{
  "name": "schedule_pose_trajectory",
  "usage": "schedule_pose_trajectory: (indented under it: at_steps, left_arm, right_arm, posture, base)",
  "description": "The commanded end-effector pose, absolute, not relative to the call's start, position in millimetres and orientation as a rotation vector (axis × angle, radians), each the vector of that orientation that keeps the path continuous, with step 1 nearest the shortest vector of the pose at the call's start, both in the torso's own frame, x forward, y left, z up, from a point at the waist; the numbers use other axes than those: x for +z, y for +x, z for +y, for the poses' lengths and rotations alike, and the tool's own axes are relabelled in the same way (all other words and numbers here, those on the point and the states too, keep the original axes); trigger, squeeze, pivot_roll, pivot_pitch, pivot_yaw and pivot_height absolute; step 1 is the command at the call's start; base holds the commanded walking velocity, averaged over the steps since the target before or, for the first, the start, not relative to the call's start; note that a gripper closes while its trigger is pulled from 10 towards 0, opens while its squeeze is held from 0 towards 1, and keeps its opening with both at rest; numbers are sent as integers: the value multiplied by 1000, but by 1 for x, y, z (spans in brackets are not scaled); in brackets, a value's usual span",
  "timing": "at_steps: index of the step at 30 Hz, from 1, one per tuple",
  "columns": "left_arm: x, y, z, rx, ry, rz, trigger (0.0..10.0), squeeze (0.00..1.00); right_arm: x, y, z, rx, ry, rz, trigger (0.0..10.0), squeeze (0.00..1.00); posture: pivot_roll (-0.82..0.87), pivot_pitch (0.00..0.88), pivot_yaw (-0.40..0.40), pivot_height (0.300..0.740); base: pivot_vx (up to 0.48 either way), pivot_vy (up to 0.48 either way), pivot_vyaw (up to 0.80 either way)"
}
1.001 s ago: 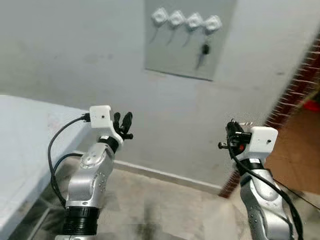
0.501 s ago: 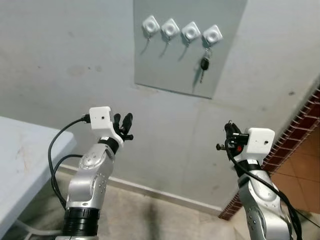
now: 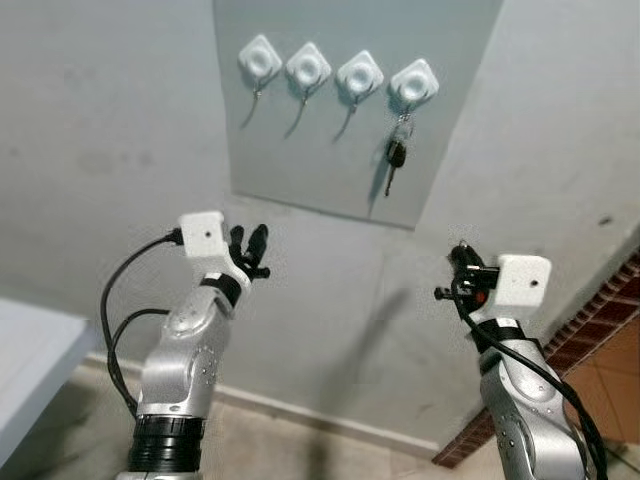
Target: Hang keys on a hook
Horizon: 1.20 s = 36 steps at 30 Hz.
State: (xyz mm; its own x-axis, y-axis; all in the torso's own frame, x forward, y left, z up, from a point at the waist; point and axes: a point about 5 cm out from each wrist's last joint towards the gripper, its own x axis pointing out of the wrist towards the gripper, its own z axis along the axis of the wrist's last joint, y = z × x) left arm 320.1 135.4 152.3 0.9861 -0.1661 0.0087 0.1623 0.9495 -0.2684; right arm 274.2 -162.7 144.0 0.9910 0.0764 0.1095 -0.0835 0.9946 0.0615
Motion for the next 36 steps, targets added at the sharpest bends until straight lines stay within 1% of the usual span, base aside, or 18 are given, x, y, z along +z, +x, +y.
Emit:
schedule_pose_trajectory:
  at_steps: [1, 3, 5, 9, 12, 14, 19, 22, 25, 27, 36]
  left_arm:
    - [158, 319, 143, -138, -271, -20, 10000, 0]
    - [166, 319, 140, -160, -279, -45, 10000, 0]
    - [173, 319, 136, -188, -250, -65, 10000, 0]
    - [180, 319, 131, -217, -215, -88, 10000, 0]
    - [190, 319, 124, -255, -203, -115, 10000, 0]
    - [199, 318, 117, -298, -161, -144, 10000, 0]
    - [206, 316, 111, -339, -122, -168, 10000, 0]
    - [212, 313, 103, -387, -99, -187, 10000, 0]
    - [212, 312, 101, -398, -79, -189, 10000, 0]
    - [214, 312, 97, -420, -34, -203, 10000, 0]
    - [219, 315, 96, -423, -40, -215, 10000, 0]
  right_arm:
    - [146, 275, -155, 126, 71, -108, 10000, 0]
    - [148, 277, -153, 186, 52, -109, 10000, 0]
    - [153, 278, -150, 240, 51, -120, 10000, 0]
    - [160, 281, -149, 284, 42, -138, 10000, 0]
    - [172, 288, -145, 353, 33, -173, 10000, 0]
    - [183, 292, -139, 415, 26, -200, 10000, 0]
    - [193, 294, -135, 471, 30, -221, 10000, 0]
    - [207, 295, -127, 552, 38, -255, 10000, 0]
    - [213, 295, -124, 577, 47, -272, 10000, 0]
    - [223, 296, -120, 604, 75, -301, 10000, 0]
    - [243, 296, -111, 655, 109, -362, 10000, 0]
  posture:
    - [141, 3, -57, 740]
    - [138, 7, -58, 740]
    - [136, 10, -59, 740]
    - [135, 13, -59, 740]
    - [133, 19, -60, 740]
    - [133, 22, -61, 740]
    - [134, 25, -62, 740]
    - [140, 27, -63, 740]
    - [140, 27, -63, 740]
    - [140, 27, -63, 740]
    - [139, 10, -59, 740]
  base:
    - [0, 0, 0]
    - [0, 0, 0]
    - [0, 0, 0]
    - [0, 0, 0]
    - [0, 0, 0]
    - [0, 0, 0]
    - [0, 0, 0]
    - [0, 0, 0]
    - [0, 0, 0]
    - [0, 0, 0]
    - [0, 0, 0]
